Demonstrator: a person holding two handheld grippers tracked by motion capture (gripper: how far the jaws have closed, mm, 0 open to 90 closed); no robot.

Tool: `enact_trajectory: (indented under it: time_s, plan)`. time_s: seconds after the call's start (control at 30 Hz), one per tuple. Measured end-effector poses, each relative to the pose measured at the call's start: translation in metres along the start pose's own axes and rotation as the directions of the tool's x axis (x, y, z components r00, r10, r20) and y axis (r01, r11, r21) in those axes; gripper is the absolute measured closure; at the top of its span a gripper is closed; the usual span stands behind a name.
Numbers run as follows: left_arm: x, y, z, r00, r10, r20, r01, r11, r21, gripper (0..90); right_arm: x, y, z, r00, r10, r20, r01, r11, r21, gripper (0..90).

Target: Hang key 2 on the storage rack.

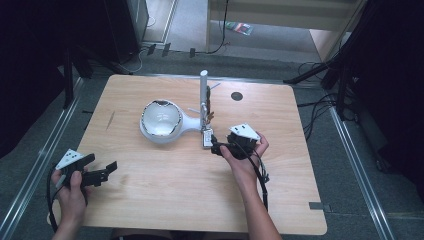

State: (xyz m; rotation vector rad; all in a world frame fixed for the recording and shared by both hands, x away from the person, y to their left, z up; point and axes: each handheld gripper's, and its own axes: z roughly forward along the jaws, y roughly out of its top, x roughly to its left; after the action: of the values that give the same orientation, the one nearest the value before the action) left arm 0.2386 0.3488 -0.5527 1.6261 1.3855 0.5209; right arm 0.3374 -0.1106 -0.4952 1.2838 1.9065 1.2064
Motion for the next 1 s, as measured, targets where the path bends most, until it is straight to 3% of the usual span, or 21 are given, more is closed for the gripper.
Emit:
enact_trajectory:
  time_s: [0.4,0.63,1.0]
  plan:
    - [-0.001,0.0,0.0,1.0,0.002,0.0,-0.002,1.0,0.004,0.9,-0.013,-0.015,-0.011,0.9986,-0.005,0.053,0.005,1.0,0.009,0.0]
    - [-0.001,0.0,0.001,1.0,0.004,0.001,-0.004,1.0,0.007,0.9,-0.023,-0.024,-0.02,0.9989,-0.001,0.046,0.0,1.0,0.021,0.0]
    - [-0.001,0.0,0.001,0.9999,0.01,-0.004,-0.01,0.9999,0.011,0.9,-0.046,-0.04,-0.04,0.997,0.0,0.077,-0.002,1.0,0.024,0.0]
